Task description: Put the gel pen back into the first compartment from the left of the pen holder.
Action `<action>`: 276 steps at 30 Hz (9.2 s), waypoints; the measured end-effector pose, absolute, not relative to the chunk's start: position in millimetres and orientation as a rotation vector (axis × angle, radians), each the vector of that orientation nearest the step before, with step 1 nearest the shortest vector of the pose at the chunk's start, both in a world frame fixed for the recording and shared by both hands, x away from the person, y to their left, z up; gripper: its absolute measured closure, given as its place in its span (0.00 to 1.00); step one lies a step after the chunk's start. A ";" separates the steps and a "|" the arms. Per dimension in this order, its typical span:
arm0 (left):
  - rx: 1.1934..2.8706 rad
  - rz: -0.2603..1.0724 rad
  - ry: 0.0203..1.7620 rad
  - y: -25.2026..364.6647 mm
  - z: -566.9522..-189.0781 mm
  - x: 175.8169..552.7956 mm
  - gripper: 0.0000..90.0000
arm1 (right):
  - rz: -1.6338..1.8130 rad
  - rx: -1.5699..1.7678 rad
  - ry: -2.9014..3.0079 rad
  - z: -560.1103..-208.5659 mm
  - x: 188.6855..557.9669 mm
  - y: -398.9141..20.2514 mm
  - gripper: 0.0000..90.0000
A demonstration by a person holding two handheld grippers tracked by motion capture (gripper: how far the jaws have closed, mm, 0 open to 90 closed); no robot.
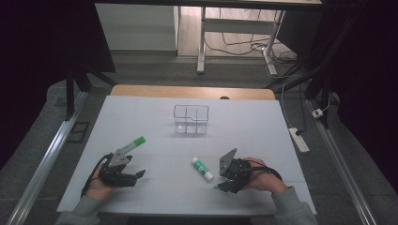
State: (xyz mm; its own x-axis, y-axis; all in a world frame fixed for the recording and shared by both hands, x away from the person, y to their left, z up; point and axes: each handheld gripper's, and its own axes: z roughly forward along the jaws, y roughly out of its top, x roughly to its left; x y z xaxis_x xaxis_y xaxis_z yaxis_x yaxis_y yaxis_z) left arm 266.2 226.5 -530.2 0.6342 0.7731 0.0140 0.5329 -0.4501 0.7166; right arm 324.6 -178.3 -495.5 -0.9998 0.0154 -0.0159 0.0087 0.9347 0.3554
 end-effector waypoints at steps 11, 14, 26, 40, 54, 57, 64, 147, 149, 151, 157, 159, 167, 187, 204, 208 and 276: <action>2.165 0.450 1.004 226.0 -529.3 265.5 0.25 | 0.507 -0.016 3.090 -498.2 323.4 -174.7 0.68; 2.168 0.449 1.005 226.0 -529.8 265.5 0.24 | 0.500 -0.021 3.087 -497.7 322.3 -174.9 0.77; 2.159 0.454 1.011 227.9 -529.4 264.5 0.25 | 0.513 -0.100 3.071 -497.3 320.5 -177.8 0.88; 2.160 0.454 1.013 228.5 -529.8 264.7 0.25 | 0.754 0.065 2.992 -475.3 333.5 -201.6 0.88; 2.162 0.456 1.015 229.1 -529.9 265.0 0.25 | 1.032 0.279 2.831 -453.1 342.4 -217.8 0.88; 2.162 0.456 1.015 228.9 -529.9 264.9 0.25 | 1.067 0.316 2.798 -450.6 343.3 -218.7 0.88; 2.158 0.456 1.017 228.7 -530.0 264.9 0.25 | 1.125 0.389 2.736 -445.2 344.0 -218.6 0.88; 2.179 0.466 1.010 228.6 -532.0 263.9 0.24 | 1.605 0.686 2.204 -423.9 370.5 -191.7 0.88; 2.178 0.465 1.009 228.8 -532.1 263.9 0.24 | 1.609 0.683 2.204 -423.1 371.9 -189.4 0.88; 2.176 0.464 1.009 229.3 -532.0 263.9 0.24 | 1.620 0.684 2.196 -422.3 373.4 -186.7 0.88; 2.169 0.465 1.015 230.8 -531.4 263.8 0.24 | 1.645 0.670 2.190 -418.6 378.1 -175.3 0.88; 2.164 0.464 1.017 230.7 -531.6 263.9 0.24 | 1.654 0.666 2.186 -416.4 379.4 -172.2 0.88; 2.164 0.463 1.016 230.4 -532.0 264.4 0.24 | 1.709 0.686 2.158 -411.1 386.0 -168.8 0.88; 2.168 0.460 1.015 229.5 -532.5 265.0 0.24 | 1.798 0.758 2.120 -410.1 415.6 -147.5 0.88; 2.175 0.462 1.010 228.7 -532.4 264.9 0.24 | 1.838 0.833 2.079 -402.3 434.1 -142.1 0.88; 2.172 0.463 1.012 228.7 -532.3 265.0 0.24 | 1.851 0.833 2.072 -398.2 437.0 -139.2 0.88; 2.148 0.449 1.019 232.9 -532.8 265.8 0.24 | 1.914 0.906 1.987 -411.4 508.1 -63.0 0.87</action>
State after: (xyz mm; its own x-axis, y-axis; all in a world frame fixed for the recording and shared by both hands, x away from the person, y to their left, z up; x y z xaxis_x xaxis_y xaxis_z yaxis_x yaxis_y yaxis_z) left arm 265.8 232.9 -532.8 0.6295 0.7770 0.0100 0.5319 -0.4402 0.7234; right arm 508.1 -63.0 -411.4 -0.7803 0.5757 0.2444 0.2658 -0.0486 0.9628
